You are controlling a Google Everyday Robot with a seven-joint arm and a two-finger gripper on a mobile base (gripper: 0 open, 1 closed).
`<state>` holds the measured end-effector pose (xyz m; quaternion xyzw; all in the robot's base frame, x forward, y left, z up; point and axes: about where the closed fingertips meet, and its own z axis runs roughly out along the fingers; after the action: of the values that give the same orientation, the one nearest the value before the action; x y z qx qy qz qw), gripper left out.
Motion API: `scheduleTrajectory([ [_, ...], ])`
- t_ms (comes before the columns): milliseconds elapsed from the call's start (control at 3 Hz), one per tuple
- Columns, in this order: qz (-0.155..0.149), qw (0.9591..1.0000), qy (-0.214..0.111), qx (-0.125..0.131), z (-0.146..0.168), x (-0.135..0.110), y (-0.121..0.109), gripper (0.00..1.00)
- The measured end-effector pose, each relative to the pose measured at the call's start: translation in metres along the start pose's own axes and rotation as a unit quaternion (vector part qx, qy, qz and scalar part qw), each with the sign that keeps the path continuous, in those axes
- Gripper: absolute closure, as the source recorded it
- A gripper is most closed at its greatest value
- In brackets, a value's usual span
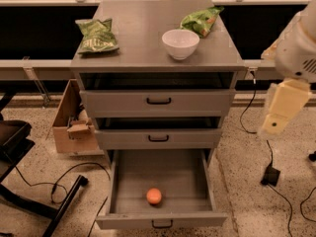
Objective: Pick orange from bottom drawer and place on counter
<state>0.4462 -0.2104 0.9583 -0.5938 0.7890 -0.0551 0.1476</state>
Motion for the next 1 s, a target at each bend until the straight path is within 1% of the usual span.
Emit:
scheduleTrajectory([
  [333, 0.014, 0.9997, 0.018, 0.001, 0.044, -0.001, 0.008, 0.0],
  [667, 0.019, 0.9993, 0.029, 0.01, 0.111, 0.006, 0.02, 0.0],
  [1000, 0.031, 0.999, 0.004, 0.032, 0.183, 0.004, 0.023, 0.0],
])
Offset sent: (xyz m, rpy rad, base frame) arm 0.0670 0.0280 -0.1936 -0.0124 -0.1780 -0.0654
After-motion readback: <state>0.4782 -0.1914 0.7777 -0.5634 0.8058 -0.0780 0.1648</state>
